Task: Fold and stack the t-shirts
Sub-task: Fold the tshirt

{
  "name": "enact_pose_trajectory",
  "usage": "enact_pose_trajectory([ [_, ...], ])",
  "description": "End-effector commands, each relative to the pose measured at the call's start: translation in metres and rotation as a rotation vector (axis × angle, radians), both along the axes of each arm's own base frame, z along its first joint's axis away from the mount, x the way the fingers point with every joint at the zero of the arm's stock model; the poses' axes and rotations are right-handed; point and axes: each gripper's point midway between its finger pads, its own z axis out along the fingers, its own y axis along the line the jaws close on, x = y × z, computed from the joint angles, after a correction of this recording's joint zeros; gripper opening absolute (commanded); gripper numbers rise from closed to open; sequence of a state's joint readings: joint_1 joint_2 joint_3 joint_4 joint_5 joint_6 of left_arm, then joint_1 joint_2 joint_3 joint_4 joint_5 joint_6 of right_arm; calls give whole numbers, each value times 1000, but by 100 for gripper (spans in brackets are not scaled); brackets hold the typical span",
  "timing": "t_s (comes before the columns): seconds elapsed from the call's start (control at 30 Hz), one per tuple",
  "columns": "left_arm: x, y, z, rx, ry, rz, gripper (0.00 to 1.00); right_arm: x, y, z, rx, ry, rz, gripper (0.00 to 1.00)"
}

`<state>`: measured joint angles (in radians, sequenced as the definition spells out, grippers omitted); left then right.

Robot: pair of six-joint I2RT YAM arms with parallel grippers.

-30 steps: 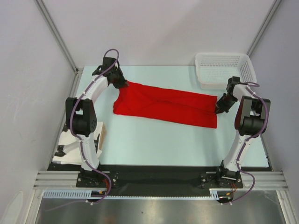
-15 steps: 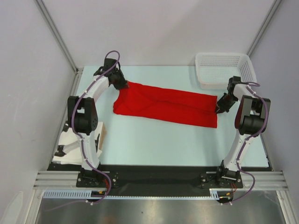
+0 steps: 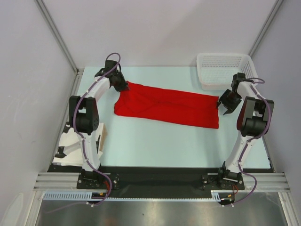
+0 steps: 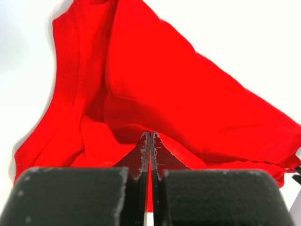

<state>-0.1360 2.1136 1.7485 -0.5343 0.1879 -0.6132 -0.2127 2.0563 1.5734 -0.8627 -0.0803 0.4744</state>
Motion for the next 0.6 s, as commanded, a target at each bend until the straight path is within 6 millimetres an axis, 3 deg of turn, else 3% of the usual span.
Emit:
enact_pose_trajectory([
  [0.0,17,0,18,-34,-59,18,4,-7,4,46,-76,-69,66,59],
  [0.1,18,-3,17,-53,-64,6,11,-6,17,56,-89,-103,120,64],
  [0.17,19,-5,15,-61,-67,-5,23,-1,27,67,-94,-131,155,64],
  [0.3,25,-1,5,-48,-74,-16,22,7,64,80,-55,-179,237,64],
  [0.4,25,12,4,12,-57,6,34,10,101,79,-16,-184,312,64],
  [0.5,22,27,31,89,-129,30,35,10,124,74,29,-173,341,64],
  [0.53,8,29,19,97,-107,33,36,11,129,73,45,-176,345,64],
  [0.57,4,29,43,91,-165,29,44,11,134,72,51,-175,354,64],
])
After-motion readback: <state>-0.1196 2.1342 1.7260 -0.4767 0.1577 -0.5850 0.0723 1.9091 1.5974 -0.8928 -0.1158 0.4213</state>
